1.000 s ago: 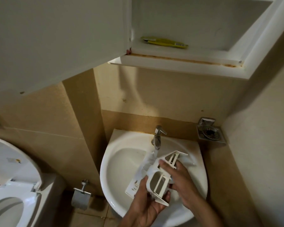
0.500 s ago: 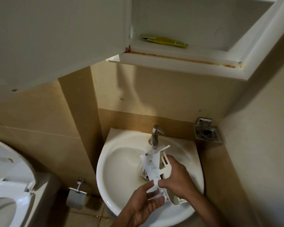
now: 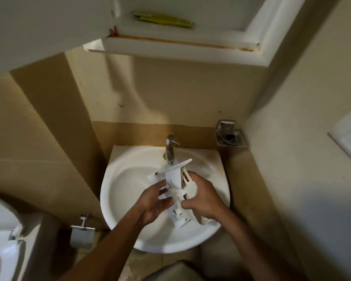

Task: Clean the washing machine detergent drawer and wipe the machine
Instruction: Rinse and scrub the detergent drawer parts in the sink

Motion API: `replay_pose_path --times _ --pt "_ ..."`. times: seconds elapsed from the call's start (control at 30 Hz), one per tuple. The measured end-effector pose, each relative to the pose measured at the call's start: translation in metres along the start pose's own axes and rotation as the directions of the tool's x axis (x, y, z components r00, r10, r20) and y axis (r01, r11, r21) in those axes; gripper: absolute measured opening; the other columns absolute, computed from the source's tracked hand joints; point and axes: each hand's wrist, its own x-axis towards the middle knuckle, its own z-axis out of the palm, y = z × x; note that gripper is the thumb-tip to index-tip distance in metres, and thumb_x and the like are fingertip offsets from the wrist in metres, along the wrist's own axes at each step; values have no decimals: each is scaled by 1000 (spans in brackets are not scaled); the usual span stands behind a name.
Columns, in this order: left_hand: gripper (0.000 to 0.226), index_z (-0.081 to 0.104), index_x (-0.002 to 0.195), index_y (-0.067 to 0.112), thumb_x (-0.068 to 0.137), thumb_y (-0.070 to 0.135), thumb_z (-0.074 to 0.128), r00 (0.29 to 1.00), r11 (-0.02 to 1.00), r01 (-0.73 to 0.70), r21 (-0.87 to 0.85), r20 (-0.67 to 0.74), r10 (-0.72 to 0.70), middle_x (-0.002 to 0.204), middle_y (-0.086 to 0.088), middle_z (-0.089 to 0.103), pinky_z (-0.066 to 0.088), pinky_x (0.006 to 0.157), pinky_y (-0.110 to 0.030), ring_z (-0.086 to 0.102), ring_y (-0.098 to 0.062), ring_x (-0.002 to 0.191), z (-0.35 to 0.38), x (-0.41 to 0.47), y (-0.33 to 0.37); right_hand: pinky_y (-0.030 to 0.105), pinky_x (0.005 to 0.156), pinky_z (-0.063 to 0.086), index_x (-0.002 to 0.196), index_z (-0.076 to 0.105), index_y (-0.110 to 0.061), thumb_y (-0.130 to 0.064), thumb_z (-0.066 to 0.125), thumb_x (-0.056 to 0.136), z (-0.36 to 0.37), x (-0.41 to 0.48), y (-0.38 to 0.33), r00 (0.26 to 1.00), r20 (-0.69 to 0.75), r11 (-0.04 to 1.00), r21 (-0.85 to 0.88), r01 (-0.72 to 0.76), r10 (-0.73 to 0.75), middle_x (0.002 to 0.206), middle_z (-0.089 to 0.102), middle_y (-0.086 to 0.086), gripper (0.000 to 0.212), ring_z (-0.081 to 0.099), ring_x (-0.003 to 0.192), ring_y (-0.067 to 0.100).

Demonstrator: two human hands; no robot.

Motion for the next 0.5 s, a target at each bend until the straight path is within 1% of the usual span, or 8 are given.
replay_pose_path --times 0.07,0.13,0.2,0.27,0.33,0.4,0.43,0.5 --pt "38 55 135 5 103 25 54 1000 999 0 51 -11 0 122 -20 62 59 78 -43 63 -33 104 2 5 4 37 82 57 127 55 -34 -24 75 53 3 -1 -2 1000 24 999 -37 8 -7 112 66 -15 77 64 96 7" --pt "40 53 133 3 103 30 53 999 995 18 100 -30 -15 116 -20 62 59 70 -44 64 -34 100 3 10 8 37 85 56 133 51 -34 -27 74 54 3 0 -6 998 54 996 -86 23 -18 117 62 -14 83 61 100 9" --pt "45 50 132 0 103 35 52 998 991 51 127 -45 -45 110 -21 59 58 70 -46 62 -36 98 2 17 13 39 86 55 133 51 -34 -30 74 55 -1 5 -9 998 62 990 -134 33 -25 118 62 -10 81 61 101 11" --pt "54 47 136 -4 103 39 50 996 990 92 105 -33 -89 115 -25 57 58 75 -50 61 -40 103 -2 23 18 40 85 55 132 51 -32 -31 75 56 -6 11 -15 994 101 977 -207 54 -34 118 63 -7 79 61 102 15" --pt "57 48 136 -7 104 40 49 992 990 128 65 3 -129 120 -30 58 62 71 -50 64 -42 100 -8 27 22 39 83 55 136 48 -33 -33 76 57 -9 15 -23 986 157 945 -310 106 -59 118 61 -7 84 60 101 16" --pt "58 53 131 -9 103 42 48 984 985 172 10 39 -172 114 -32 62 63 67 -51 67 -44 93 -14 28 24 34 79 53 140 44 -32 -30 76 60 -7 15 -32 972 220 883 -436 174 -82 116 60 -4 87 60 101 20" --pt "60 54 130 -9 102 44 48 978 980 200 -20 66 -199 112 -31 65 63 71 -53 68 -44 93 -16 31 24 32 76 50 141 43 -31 -27 77 62 -4 15 -35 964 252 838 -504 210 -90 117 59 -3 86 60 101 22" --pt "67 57 131 -5 99 54 48 961 966 255 -49 121 -248 118 -31 67 57 89 -57 68 -43 101 -19 31 22 32 75 47 144 42 -28 -20 75 69 0 13 -40 944 314 731 -620 286 -103 121 57 1 82 59 104 26"
